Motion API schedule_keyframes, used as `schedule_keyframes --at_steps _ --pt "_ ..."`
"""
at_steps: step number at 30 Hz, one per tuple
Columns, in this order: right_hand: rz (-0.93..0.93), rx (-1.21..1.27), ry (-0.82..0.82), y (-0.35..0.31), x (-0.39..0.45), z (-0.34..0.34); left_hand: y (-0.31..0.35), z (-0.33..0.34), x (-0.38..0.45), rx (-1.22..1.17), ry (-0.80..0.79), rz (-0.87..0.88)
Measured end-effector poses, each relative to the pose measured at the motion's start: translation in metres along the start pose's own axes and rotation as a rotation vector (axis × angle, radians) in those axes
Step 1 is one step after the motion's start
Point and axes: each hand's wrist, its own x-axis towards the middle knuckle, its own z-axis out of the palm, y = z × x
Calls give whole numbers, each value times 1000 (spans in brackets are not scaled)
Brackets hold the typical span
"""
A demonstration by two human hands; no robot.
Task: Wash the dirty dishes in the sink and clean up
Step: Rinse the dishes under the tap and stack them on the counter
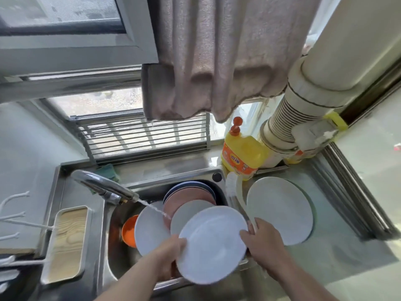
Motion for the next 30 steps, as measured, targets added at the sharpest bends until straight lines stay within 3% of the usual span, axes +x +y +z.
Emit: schedule_keyframes --at_steps 4,8,16,20,23,25,28,30 --pt "45 -72 147 48 16 -44 31 55 -10 12 -81 183" --pt "157 -75 285 98 41 -87 59 122 -1 171 -183 320" --pt "232 -22 297 130 78 -121 71 190 45 274 96 603" --pt "171 -54 279 136 79 -121 68 174 63 83 177 606" --pt "114 -145 349 143 74 -115 58 134 76 106 280 545" --pt "97 -189 406 143 69 -108 51 101 84 247 400 501" --pt "60 -168 423 131 57 -88 44 51 99 644 607 408" --pt "-48 -149 444 118 48 -67 41 25 117 873 613 358"
